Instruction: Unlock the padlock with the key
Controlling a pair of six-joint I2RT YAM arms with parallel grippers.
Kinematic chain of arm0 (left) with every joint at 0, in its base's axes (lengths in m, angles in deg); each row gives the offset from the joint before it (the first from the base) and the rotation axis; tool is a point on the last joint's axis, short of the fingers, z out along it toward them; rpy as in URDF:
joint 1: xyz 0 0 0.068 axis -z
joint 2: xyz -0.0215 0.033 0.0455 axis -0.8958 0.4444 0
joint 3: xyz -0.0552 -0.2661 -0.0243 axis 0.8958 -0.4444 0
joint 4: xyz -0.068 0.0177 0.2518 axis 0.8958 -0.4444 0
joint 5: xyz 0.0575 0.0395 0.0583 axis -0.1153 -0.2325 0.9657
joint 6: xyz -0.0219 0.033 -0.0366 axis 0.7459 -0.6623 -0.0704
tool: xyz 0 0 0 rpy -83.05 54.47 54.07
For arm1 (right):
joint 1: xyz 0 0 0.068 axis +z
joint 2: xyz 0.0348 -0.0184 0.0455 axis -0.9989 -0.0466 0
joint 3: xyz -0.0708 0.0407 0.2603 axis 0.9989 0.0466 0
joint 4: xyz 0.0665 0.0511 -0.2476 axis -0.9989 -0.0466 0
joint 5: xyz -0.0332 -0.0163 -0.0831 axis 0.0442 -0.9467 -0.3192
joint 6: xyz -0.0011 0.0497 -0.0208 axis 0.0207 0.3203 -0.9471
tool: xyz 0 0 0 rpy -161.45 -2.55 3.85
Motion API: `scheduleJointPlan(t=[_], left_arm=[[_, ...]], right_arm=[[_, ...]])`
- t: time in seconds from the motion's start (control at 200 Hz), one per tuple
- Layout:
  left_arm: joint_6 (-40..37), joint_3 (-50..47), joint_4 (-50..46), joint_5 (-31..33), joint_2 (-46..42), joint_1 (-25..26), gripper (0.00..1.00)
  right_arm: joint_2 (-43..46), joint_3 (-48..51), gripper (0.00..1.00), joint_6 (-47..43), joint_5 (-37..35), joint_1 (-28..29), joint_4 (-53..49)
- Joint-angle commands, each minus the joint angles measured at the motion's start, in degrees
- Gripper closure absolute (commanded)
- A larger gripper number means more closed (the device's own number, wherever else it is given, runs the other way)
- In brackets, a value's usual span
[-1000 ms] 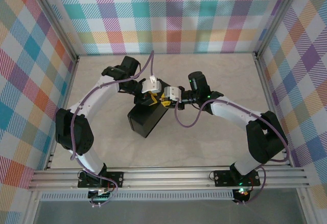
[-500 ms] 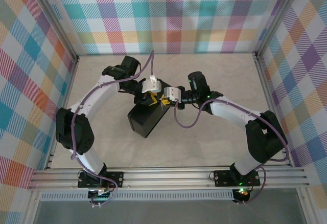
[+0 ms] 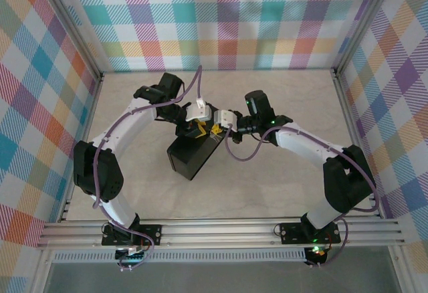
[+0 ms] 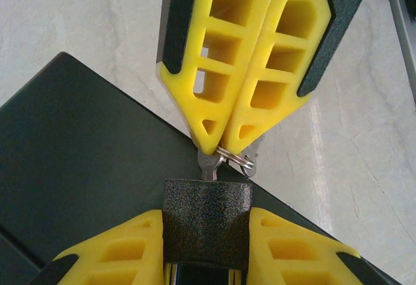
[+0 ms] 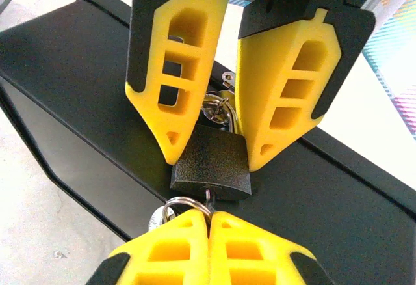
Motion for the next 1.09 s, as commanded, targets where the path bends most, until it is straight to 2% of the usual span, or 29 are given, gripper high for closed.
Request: scheduleJointPlan(t=[0.0,0.11,0.21,0.51,0.76,0.875,1.09], left_arm=[[0.1,-2.5,-1.8,-0.5,2.2,2.3,0.96],[0.5,-3.4,-0.6,-0.6,1.6,2.4,0.97],[1.1,-4.1,0.6,-0.2,1.2,2.5,0.97],[2.4,-5.7,3.4,-0.1,-0.1,2.7,0.96],[3.1,-4.8,3.9,-0.5,0.3,4.1,0.93],[3.4,-4.7,3.7,0.2,0.0,4.2,0.86],[3.3,-5.0,3.7,2.1,-1.8,4.2,0.73]], right_arm=[[-0.2,-4.0,1.0,4.2,5.0,1.9,-2.7],[-1.0,-6.0,1.0,10.5,6.2,2.0,-6.2],[-2.0,-7.3,1.0,20.2,7.3,2.0,-6.4],[-3.5,-5.7,1.0,56.4,7.0,2.0,-2.3],[-5.6,-1.8,1.0,86.4,10.6,1.9,7.1],[-6.2,-1.0,1.0,93.6,11.2,1.6,8.6],[-4.7,-1.0,1.0,92.1,8.6,-0.6,2.8]])
